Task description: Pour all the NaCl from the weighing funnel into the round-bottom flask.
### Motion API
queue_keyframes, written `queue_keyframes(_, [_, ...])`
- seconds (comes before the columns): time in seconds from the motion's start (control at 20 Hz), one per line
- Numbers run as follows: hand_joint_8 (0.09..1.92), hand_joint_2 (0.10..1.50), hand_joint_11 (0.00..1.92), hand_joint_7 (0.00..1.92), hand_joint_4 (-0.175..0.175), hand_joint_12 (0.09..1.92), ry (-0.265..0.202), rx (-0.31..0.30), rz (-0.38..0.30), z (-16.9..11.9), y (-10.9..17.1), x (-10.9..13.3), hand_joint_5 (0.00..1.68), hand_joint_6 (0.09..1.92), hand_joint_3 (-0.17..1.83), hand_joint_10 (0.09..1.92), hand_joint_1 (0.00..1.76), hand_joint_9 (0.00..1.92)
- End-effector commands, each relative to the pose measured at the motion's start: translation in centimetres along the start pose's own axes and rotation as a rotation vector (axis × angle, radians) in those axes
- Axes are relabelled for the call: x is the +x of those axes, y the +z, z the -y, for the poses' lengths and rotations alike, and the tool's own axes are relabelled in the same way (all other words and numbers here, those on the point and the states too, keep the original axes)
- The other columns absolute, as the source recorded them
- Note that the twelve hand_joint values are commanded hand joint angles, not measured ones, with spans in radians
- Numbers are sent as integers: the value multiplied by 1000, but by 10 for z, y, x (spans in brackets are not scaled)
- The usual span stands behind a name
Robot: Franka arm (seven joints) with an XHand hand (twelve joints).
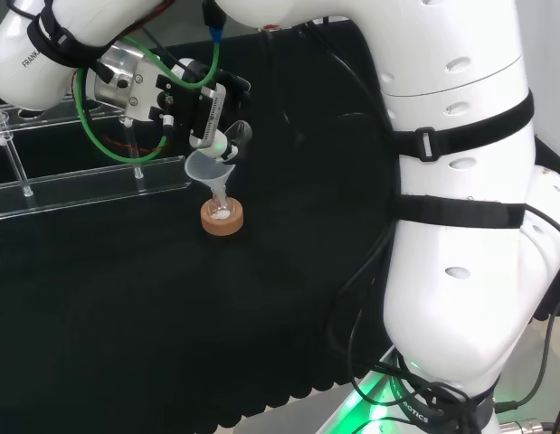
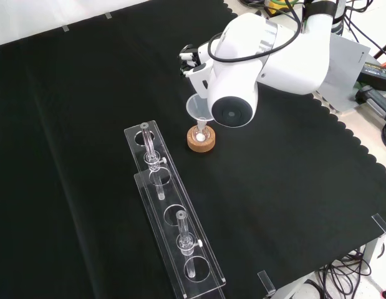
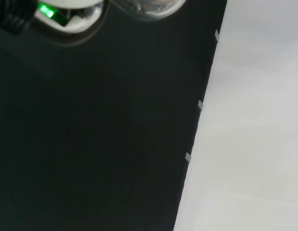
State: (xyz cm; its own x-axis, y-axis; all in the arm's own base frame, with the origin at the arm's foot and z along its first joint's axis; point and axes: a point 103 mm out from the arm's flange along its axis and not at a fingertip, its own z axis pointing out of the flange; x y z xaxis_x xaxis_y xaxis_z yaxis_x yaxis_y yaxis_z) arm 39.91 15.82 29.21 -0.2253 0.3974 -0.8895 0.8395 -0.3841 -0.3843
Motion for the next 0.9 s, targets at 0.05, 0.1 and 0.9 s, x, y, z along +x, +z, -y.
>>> queue_keyframes(0.05, [662,665,741,580,175,1097,5,19,2,1,0,-1,1168,892,725,356,1090,962])
queue_keyframes(0.1, [662,665,742,580,175,1096,6,18,4,1,0,-2,1168,892,725,356,1090,962])
queue_keyframes(0.9, [660,665,746,580,175,1090,-7,5,-18,4,-1,-3,1168,892,725,352,1090,963])
